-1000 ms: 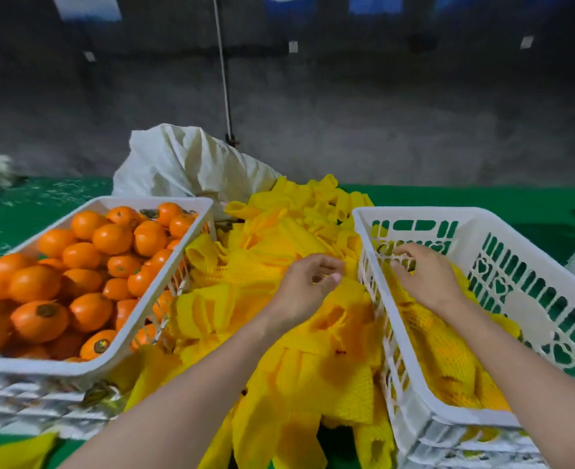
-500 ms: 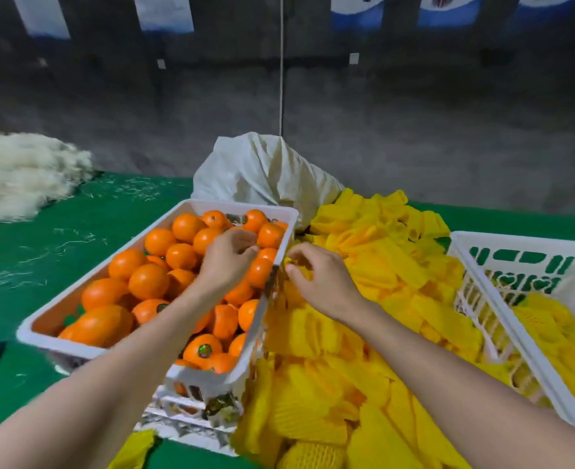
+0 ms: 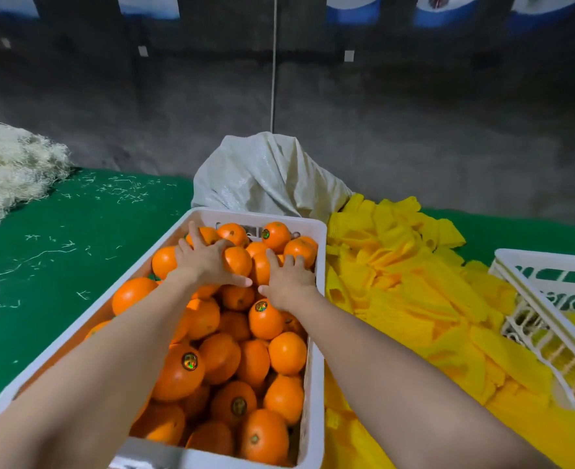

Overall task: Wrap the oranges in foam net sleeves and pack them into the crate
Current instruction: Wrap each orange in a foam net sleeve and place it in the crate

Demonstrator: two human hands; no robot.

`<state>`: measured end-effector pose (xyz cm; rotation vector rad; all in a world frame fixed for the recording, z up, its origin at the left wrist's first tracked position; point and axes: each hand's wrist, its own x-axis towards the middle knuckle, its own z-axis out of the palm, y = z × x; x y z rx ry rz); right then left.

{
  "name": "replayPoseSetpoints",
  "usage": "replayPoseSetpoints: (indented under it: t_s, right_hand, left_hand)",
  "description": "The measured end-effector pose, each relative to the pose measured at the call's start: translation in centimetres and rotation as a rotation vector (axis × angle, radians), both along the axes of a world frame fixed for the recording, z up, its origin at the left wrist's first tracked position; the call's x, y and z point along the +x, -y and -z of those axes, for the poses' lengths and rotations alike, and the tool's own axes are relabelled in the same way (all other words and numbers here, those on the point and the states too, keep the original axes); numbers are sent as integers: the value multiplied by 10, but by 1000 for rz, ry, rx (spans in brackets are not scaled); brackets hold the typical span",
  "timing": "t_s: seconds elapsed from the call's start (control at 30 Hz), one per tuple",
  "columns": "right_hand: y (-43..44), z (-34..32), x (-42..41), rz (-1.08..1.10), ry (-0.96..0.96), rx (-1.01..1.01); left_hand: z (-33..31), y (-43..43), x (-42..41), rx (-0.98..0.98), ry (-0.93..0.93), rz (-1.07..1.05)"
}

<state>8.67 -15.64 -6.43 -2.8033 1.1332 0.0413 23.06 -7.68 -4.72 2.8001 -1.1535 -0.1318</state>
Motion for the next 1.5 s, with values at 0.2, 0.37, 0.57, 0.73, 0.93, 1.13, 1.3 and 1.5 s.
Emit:
replayPoseSetpoints:
  t_s: [0.2, 0.37, 0.57, 0.73, 0.93, 1.13, 1.3, 1.5]
  right_hand:
    - [-5, 13, 13, 67, -10, -95]
    - [-9, 4, 7, 62, 79, -92]
    - [-25, -21, -21, 37, 349, 160]
    - [-44, -26, -55, 68, 512, 660]
    - [-66, -28, -74, -145, 214, 612]
    - [-53, -31, -52, -345, 84, 123]
    - [-4, -27, -6, -97, 319, 25]
    - [54, -21, 43, 11, 55, -75]
  left_hand:
    - [6, -2, -3, -111, 112, -23]
    - [3, -13, -38, -213, 93, 39]
    - [-24, -59, -64, -320, -157, 175]
    - [-61, -115, -73, -18, -324, 371]
    - [-71, -145, -102, 361, -262, 602]
    - [-86, -84, -93, -94, -102, 443]
    - [-49, -10, -50, -169, -36, 307]
    - [-6, 45, -7, -39, 44, 161]
